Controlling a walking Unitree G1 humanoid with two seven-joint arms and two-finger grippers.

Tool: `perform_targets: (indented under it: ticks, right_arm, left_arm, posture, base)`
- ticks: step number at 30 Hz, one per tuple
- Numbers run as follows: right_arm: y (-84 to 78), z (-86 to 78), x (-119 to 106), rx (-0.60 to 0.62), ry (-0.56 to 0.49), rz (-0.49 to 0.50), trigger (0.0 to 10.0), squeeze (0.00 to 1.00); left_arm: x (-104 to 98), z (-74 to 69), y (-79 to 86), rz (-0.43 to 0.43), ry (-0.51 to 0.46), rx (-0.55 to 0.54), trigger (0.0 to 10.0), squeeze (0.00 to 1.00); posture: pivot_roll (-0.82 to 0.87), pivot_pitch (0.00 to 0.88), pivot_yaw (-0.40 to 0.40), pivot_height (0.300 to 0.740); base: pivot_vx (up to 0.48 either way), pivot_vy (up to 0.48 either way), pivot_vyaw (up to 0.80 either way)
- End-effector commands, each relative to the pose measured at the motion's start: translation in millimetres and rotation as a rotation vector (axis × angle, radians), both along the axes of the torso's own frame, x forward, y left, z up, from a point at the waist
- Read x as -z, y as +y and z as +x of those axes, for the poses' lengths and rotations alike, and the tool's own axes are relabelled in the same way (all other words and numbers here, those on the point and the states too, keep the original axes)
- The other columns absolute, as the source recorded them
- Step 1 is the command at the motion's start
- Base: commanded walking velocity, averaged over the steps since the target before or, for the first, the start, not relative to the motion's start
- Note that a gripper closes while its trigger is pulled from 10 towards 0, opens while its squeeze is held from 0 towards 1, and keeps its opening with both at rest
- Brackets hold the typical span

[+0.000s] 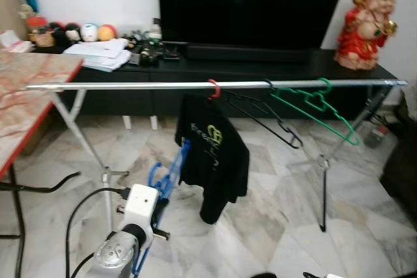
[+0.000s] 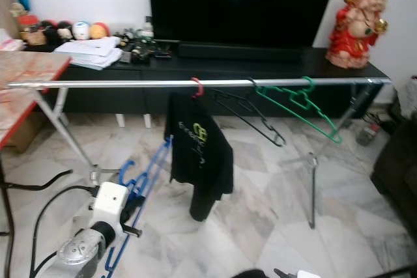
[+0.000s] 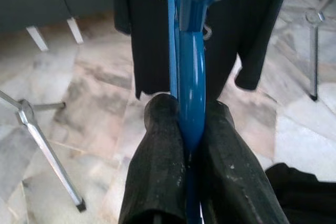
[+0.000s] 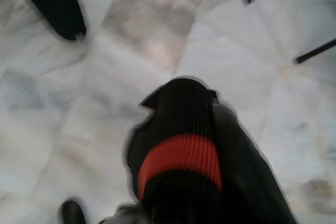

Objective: Hang hanger

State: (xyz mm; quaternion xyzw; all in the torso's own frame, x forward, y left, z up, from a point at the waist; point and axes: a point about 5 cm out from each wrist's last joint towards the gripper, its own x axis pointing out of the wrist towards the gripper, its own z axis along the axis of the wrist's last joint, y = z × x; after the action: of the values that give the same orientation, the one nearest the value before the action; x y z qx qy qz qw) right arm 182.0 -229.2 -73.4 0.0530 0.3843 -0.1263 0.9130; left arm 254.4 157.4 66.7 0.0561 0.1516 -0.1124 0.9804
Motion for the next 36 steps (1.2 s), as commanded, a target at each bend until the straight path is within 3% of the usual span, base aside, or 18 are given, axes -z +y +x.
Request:
perform_targets:
  ticks: [1,3,13,18,21,23,28,33,36]
  right_arm:
    - [-9.2,69.9,-47.5,-0.026,-0.224,-0.049,10.0,0.0]
    - [-8.3,83.4,-58.4,-0.036,-0.266,-0.06,10.0,0.0]
    - [-8.4,89.0,-64.0,-0.029,-0.302,-0.055,10.0,0.0]
    - [-10.8,110.7,-86.5,-0.097,-0.369,-0.138,10.0,0.0]
    - [-9.6,129.1,-105.9,-0.172,-0.404,-0.206,10.0,0.0]
    - [-7.3,137.4,-114.5,-0.196,-0.42,-0.215,10.0,0.0]
    - [2.5,151.9,-127.1,-0.263,-0.402,-0.295,10.0,0.0]
    - [28.5,173.2,-145.9,-0.281,-0.414,-0.283,10.0,0.0]
    - [38.6,179.1,-152.1,-0.306,-0.43,-0.275,10.0,0.0]
  left_arm:
    - [2.4,-2.1,1.1,0.018,0.021,0.011,10.0,0.0]
    - [2.4,-1.4,2.4,0.025,0.014,-0.003,10.0,0.0]
    - [-1.1,2.4,7.9,0.057,0.01,-0.028,10.0,0.0]
    - [9.8,-12.3,-4.2,0.121,0.18,0.269,10.0,0.0]
    - [10.6,-27.2,-10.7,0.193,0.267,0.529,10.0,0.0]
    - [7.3,-28.5,-14.1,0.211,0.277,0.607,10.0,0.0]
    - [0.5,-23.5,-29.2,0.232,0.269,0.737,10.0,0.0]
    - [-0.8,-13.1,-63.4,0.198,0.235,0.824,10.0,0.0]
    - [-4.1,-12.6,-72.4,0.186,0.242,0.859,10.0,0.0]
  posture:
    - [0.1,0.0,-0.018,0.74]
    - [0.1,0.0,-0.02,0.74]
    - [0.11,0.0,-0.015,0.74]
    - [0.11,0.0,-0.008,0.74]
    - [0.11,0.0,-0.006,0.74]
    - [0.1,0.0,-0.005,0.74]
    - [0.1,0.0,-0.003,0.74]
    - [0.1,0.0,-0.007,0.74]
    - [0.1,0.0,-0.009,0.74]
  base:
    - [0.0,0.0,0.0]
    - [0.0,0.0,0.0]
    - [0.0,0.0,0.0]
    - [0.0,0.0,0.0]
    - [0.0,0.0,0.0]
    - [0.0,0.0,0.0]
    - [0.0,0.0,0.0]
    - [0.0,0.0,0.0]
    - [0.0,0.0,0.0]
